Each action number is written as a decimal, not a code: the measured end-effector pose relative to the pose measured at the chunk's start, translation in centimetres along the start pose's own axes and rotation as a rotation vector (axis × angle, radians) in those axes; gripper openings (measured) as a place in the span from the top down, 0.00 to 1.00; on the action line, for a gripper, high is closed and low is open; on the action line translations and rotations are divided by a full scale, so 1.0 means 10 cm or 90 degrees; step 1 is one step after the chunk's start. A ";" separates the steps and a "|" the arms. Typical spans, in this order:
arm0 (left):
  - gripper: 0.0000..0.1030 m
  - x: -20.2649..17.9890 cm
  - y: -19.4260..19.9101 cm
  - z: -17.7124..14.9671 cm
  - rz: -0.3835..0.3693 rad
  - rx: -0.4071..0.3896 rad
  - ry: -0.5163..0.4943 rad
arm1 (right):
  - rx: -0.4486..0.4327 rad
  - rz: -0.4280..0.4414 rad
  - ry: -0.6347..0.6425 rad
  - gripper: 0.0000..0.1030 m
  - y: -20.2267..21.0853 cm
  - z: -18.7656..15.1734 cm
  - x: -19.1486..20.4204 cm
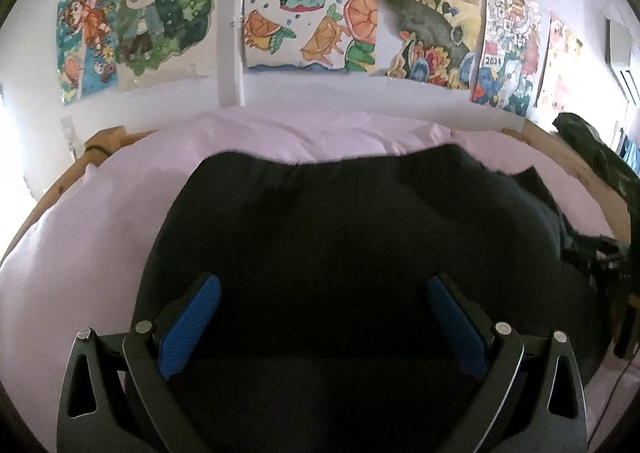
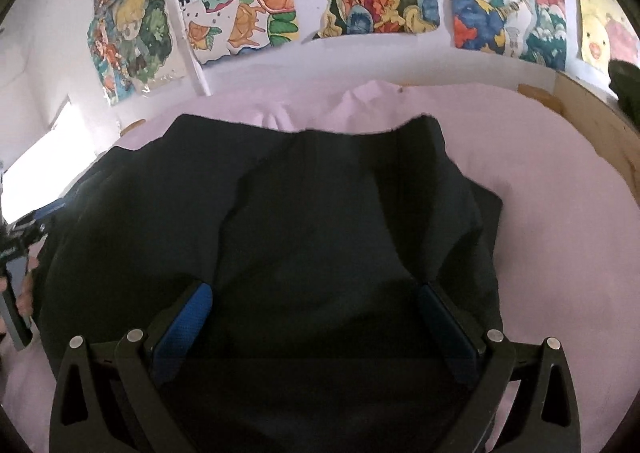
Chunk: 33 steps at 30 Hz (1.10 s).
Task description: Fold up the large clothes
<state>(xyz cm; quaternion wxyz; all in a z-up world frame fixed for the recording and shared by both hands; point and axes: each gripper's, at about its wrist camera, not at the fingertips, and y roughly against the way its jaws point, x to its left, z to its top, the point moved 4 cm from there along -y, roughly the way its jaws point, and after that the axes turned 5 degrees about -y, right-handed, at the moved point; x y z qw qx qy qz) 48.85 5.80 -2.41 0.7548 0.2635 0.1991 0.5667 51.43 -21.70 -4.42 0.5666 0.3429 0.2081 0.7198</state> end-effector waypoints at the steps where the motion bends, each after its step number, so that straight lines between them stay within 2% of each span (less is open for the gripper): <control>1: 0.01 0.01 0.01 -0.04 0.000 0.004 0.000 | 0.000 -0.001 -0.004 0.00 0.01 -0.01 -0.01; 6: 0.01 -0.01 0.05 -0.18 -0.001 0.014 -0.012 | -0.003 -0.010 -0.013 0.00 0.01 -0.04 0.00; 20: 0.01 -0.08 0.08 -0.25 0.028 0.012 -0.025 | -0.004 0.002 -0.003 0.00 0.10 -0.13 0.02; 33: 0.01 -0.12 0.25 -0.41 0.044 0.058 -0.058 | 0.027 0.016 0.016 0.00 0.37 -0.45 -0.03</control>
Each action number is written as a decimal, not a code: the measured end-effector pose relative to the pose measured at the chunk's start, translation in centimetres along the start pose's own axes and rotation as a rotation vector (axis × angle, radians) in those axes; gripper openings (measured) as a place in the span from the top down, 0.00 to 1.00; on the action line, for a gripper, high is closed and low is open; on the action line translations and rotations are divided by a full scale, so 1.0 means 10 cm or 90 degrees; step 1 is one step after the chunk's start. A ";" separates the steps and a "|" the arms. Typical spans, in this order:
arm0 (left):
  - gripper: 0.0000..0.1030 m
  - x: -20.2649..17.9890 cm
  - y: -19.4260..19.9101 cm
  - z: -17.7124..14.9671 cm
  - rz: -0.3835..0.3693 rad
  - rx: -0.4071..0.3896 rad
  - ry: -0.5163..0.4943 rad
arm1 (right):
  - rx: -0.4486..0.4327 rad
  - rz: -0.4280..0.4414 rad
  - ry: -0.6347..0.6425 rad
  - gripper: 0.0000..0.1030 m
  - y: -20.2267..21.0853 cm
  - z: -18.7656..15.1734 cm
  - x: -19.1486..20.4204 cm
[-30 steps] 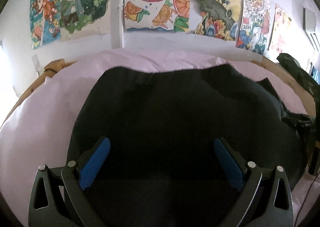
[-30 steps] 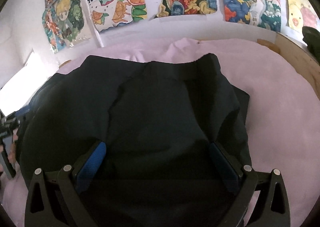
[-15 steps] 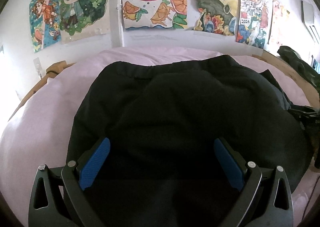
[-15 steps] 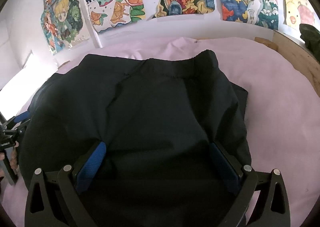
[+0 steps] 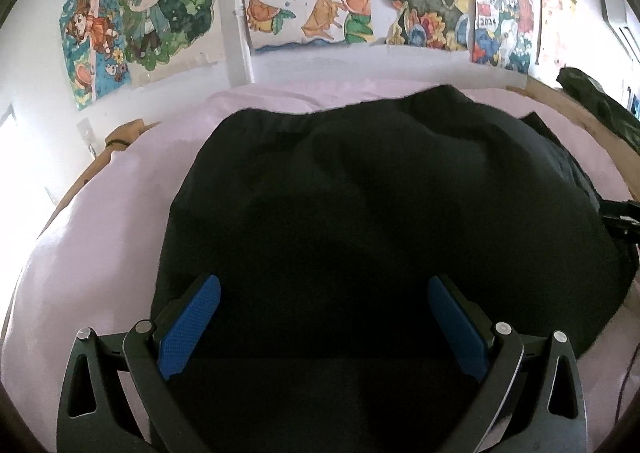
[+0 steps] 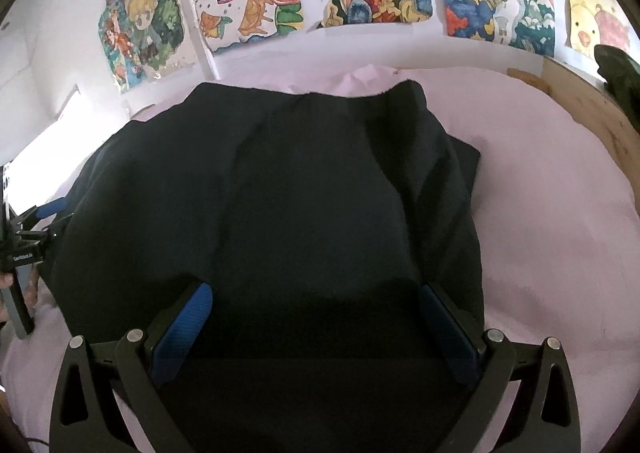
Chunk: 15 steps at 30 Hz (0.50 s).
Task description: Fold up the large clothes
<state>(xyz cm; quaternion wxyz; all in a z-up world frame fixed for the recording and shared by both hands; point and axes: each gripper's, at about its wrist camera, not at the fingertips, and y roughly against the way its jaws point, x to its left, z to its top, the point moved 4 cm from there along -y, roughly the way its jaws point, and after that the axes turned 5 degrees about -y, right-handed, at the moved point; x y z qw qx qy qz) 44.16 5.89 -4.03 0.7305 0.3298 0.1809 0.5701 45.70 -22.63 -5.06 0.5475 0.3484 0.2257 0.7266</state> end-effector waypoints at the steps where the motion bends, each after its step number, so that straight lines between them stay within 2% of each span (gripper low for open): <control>1: 0.01 0.01 0.04 -0.02 -0.006 0.004 -0.005 | 0.004 0.004 0.004 0.00 0.03 -0.03 0.00; 5: 0.01 0.12 0.30 -0.22 -0.028 -0.015 -0.008 | 0.032 0.029 0.063 0.00 0.25 -0.27 -0.02; 8: 0.01 0.24 0.48 -0.37 -0.037 -0.024 0.012 | 0.039 0.048 0.064 0.00 0.40 -0.38 -0.10; 12: 0.01 0.48 0.58 -0.43 -0.035 -0.024 0.049 | 0.025 0.088 -0.011 0.00 0.49 -0.34 -0.38; 13: 0.01 0.55 0.58 -0.43 -0.044 -0.021 0.070 | 0.023 0.092 -0.038 0.00 0.48 -0.30 -0.46; 15: 0.01 0.72 0.52 -0.41 -0.094 -0.005 0.114 | 0.016 0.114 -0.117 0.00 0.41 -0.20 -0.67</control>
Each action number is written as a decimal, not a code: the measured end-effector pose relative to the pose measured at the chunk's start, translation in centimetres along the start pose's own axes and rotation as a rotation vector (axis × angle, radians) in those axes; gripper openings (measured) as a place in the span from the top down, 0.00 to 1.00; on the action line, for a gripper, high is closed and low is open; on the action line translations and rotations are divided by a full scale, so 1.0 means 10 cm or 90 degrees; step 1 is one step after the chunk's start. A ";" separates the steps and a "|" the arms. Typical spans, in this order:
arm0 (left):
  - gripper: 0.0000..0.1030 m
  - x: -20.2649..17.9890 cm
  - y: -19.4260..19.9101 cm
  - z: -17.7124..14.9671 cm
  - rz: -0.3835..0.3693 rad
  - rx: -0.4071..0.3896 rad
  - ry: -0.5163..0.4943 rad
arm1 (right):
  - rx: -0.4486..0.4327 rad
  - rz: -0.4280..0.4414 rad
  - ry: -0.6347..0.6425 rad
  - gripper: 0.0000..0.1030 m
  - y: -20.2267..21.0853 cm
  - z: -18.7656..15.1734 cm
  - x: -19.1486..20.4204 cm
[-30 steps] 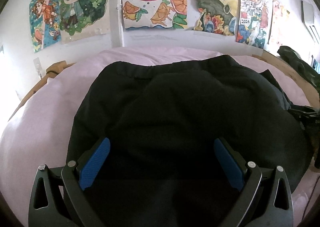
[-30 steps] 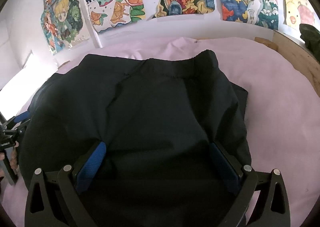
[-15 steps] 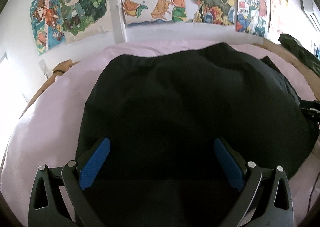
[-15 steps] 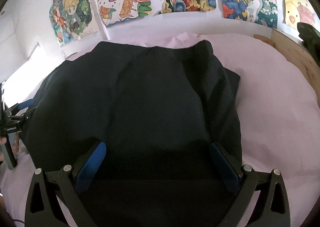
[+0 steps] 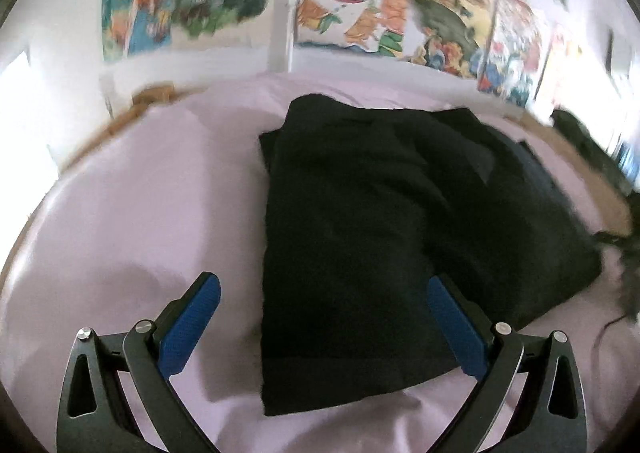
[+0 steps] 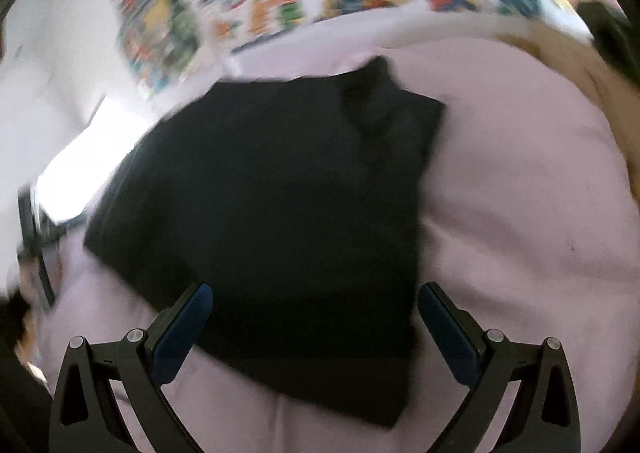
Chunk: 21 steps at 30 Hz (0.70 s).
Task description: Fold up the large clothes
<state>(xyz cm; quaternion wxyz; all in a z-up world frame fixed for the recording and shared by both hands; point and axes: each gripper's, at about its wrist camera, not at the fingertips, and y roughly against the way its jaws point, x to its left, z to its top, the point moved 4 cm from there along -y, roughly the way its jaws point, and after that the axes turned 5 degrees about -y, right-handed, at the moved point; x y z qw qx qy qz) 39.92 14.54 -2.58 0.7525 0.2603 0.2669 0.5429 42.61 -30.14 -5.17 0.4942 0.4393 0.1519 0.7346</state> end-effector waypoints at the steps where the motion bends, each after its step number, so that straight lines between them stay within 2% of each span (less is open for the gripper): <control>1: 0.01 0.07 -0.03 0.05 -0.018 0.008 0.009 | 0.002 0.010 -0.024 0.00 -0.03 0.04 -0.07; 5: 0.01 0.27 -0.16 0.23 -0.061 0.015 0.025 | 0.028 0.040 -0.086 0.00 -0.24 0.18 -0.30; 11: 0.01 0.48 -0.49 0.41 -0.189 0.071 0.075 | 0.050 0.075 -0.100 0.00 -0.44 0.41 -0.36; 14: 0.01 0.51 -0.64 0.53 -0.227 0.106 0.056 | 0.095 0.099 -0.087 0.00 -0.62 0.56 -0.38; 18: 0.01 0.53 -0.94 0.62 -0.244 0.171 0.022 | 0.156 0.115 -0.041 0.00 -0.86 0.62 -0.39; 21: 0.01 0.56 -1.07 0.62 -0.281 0.199 0.018 | 0.169 0.135 -0.040 0.00 -0.95 0.60 -0.40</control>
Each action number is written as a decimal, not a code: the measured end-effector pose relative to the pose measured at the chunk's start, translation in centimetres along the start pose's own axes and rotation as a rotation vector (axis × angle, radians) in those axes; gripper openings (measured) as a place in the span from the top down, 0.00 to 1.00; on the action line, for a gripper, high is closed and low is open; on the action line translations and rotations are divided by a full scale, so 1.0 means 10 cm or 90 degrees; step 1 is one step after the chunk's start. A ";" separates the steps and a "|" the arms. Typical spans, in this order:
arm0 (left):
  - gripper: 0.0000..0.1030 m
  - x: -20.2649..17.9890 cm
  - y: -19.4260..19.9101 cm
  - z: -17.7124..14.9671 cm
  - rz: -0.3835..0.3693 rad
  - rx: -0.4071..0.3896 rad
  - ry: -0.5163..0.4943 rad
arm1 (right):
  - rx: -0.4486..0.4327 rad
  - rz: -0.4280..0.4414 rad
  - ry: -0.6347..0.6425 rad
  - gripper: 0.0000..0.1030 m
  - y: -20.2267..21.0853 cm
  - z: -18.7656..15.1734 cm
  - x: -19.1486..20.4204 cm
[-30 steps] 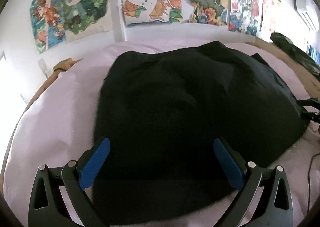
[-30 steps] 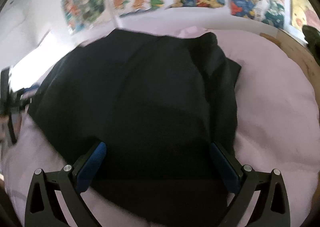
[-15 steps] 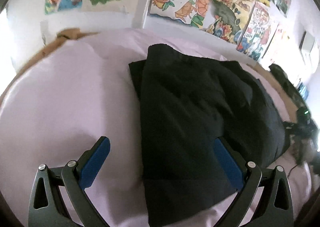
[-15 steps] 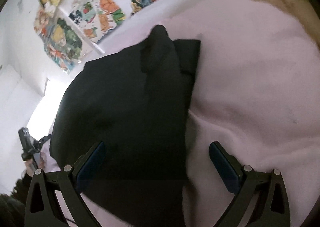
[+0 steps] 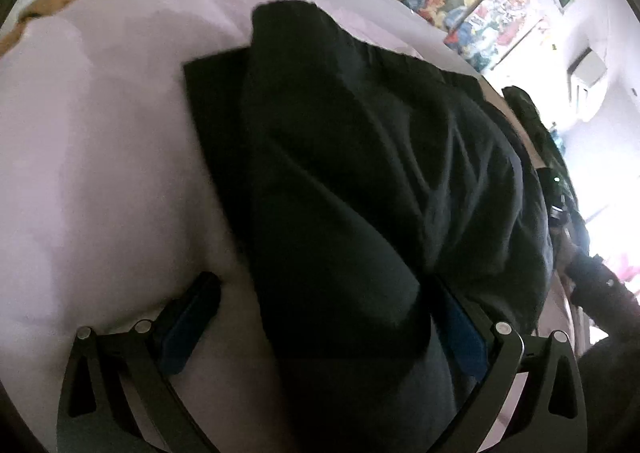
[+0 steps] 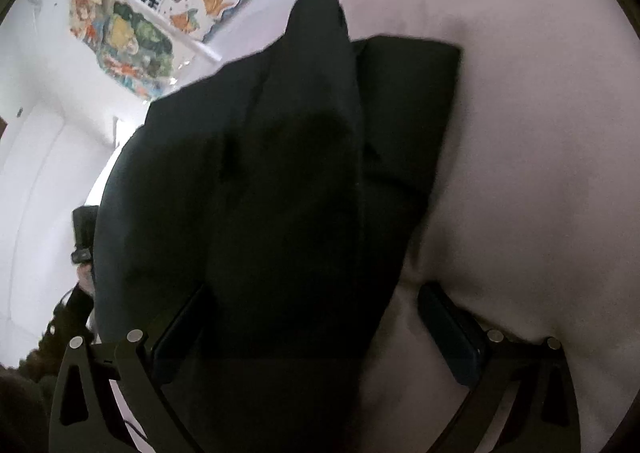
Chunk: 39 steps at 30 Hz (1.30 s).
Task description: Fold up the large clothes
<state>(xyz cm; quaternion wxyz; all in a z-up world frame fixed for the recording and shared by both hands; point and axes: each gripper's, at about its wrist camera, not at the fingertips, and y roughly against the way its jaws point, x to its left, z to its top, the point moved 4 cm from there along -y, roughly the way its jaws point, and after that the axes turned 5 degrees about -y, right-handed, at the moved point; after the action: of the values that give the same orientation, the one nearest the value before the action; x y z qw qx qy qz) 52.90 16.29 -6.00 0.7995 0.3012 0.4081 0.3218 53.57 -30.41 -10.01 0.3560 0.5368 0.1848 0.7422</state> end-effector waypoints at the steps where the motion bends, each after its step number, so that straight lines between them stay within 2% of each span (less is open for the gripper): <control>1: 0.01 0.02 -0.02 0.01 -0.018 0.005 0.005 | -0.001 0.004 -0.003 0.00 -0.01 0.00 -0.01; 3: 0.01 0.05 -0.05 0.01 -0.050 0.010 0.007 | -0.004 0.013 -0.014 0.00 -0.03 0.00 -0.01; 6: 0.02 0.01 -0.09 0.02 -0.064 0.021 0.000 | 0.002 0.030 -0.031 0.00 -0.06 0.00 0.00; 7: 0.05 -0.01 -0.09 0.03 -0.059 0.020 0.005 | 0.007 0.032 -0.034 0.00 -0.08 0.02 0.02; 8: 0.17 -0.04 -0.11 0.04 -0.060 0.024 0.015 | 0.009 0.028 -0.033 0.00 -0.09 0.02 0.04; 9: 0.21 -0.07 -0.12 0.05 -0.062 0.025 0.022 | 0.008 0.023 -0.027 0.02 -0.08 0.01 0.07; 12: 0.35 -0.11 -0.10 0.05 -0.029 0.017 0.031 | -0.008 0.027 -0.023 0.25 -0.06 0.01 0.14; 13: 0.43 -0.11 -0.08 0.03 -0.026 0.009 0.042 | -0.014 0.020 -0.027 0.30 -0.04 0.00 0.16; 14: 0.51 -0.11 -0.06 0.01 -0.025 0.001 0.057 | -0.023 0.016 -0.027 0.37 -0.01 -0.02 0.18; 15: 0.56 -0.12 -0.04 0.00 -0.020 -0.006 0.068 | -0.035 0.012 -0.029 0.45 0.02 -0.04 0.21; 17: 0.71 -0.21 -0.03 -0.02 -0.003 -0.014 0.081 | -0.057 0.003 -0.027 0.57 0.09 -0.09 0.26; 20: 0.82 -0.41 0.04 -0.04 0.053 -0.033 0.076 | -0.095 -0.031 -0.019 0.69 0.20 -0.17 0.42; 25: 0.86 -0.87 0.29 -0.16 0.088 -0.057 0.047 | -0.135 -0.114 -0.005 0.79 0.47 -0.32 0.89; 28: 0.86 -1.16 0.49 -0.32 0.115 -0.063 0.010 | -0.134 -0.151 0.040 0.79 0.69 -0.46 1.33; 31: 0.86 -1.32 0.70 -0.55 0.116 -0.063 0.024 | -0.133 -0.175 0.045 0.79 0.87 -0.66 1.61; 36: 0.86 -1.56 1.06 -1.01 0.122 -0.076 0.018 | -0.132 -0.168 0.053 0.79 1.11 -1.11 1.96; 39: 0.86 -1.69 1.18 -1.36 0.119 -0.085 0.024 | -0.131 -0.159 0.034 0.79 1.14 -1.47 2.01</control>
<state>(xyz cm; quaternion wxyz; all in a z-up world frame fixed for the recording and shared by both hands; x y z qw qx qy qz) 30.43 13.66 3.94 0.7767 0.2778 0.3705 0.4269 32.70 -21.99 5.59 0.4934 0.4506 0.1823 0.7213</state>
